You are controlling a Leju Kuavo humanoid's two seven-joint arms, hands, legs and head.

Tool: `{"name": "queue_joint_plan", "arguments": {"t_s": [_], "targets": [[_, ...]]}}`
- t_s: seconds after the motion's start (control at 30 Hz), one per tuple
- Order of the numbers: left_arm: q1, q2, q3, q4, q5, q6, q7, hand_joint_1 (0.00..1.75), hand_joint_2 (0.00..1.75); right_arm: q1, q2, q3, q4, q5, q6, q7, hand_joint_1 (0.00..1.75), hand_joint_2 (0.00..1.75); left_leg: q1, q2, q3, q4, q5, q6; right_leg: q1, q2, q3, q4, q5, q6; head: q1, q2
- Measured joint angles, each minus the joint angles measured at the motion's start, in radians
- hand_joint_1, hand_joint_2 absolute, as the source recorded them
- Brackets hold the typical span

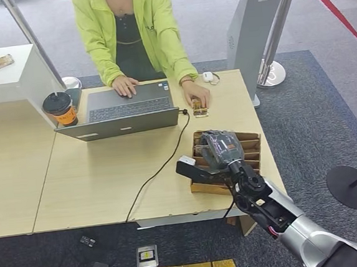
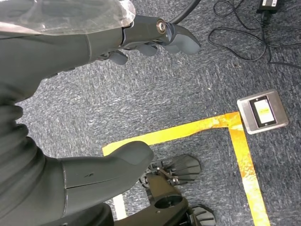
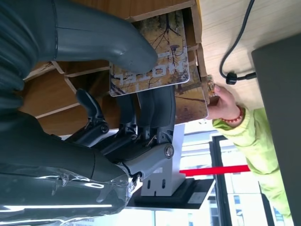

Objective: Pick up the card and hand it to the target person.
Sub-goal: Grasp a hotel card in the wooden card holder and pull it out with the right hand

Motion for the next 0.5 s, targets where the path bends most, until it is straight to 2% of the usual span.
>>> {"name": "queue_joint_plan", "arguments": {"t_s": [0.17, 0.37, 0.5], "targets": [[0.0, 0.0, 0.0, 0.0, -0.001, 0.0, 0.0, 0.0, 1.75, 0.002, 0.0, -0.004, -0.006, 0.002, 0.003, 0.002, 1.3, 1.75, 0.0, 0.0, 0.0, 0.0, 0.0, 0.0, 0.0, 0.0, 0.0, 0.0, 0.0, 0.0, 0.0, 0.0], [0.0, 0.0, 0.0, 0.0, -0.003, 0.0, 0.0, 0.0, 1.75, 0.006, 0.0, -0.008, -0.016, 0.004, 0.008, 0.003, 1.13, 1.75, 0.0, 0.0, 0.0, 0.0, 0.0, 0.0, 0.0, 0.0, 0.0, 0.0, 0.0, 0.0, 0.0, 0.0], [0.0, 0.0, -0.005, 0.0, -0.003, 0.0, 0.0, 0.0, 1.75, 0.008, 0.0, -0.011, -0.023, 0.005, 0.01, 0.003, 0.93, 1.75, 0.0, 0.0, 0.0, 0.0, 0.0, 0.0, 0.0, 0.0, 0.0, 0.0, 0.0, 0.0, 0.0, 0.0]]}}
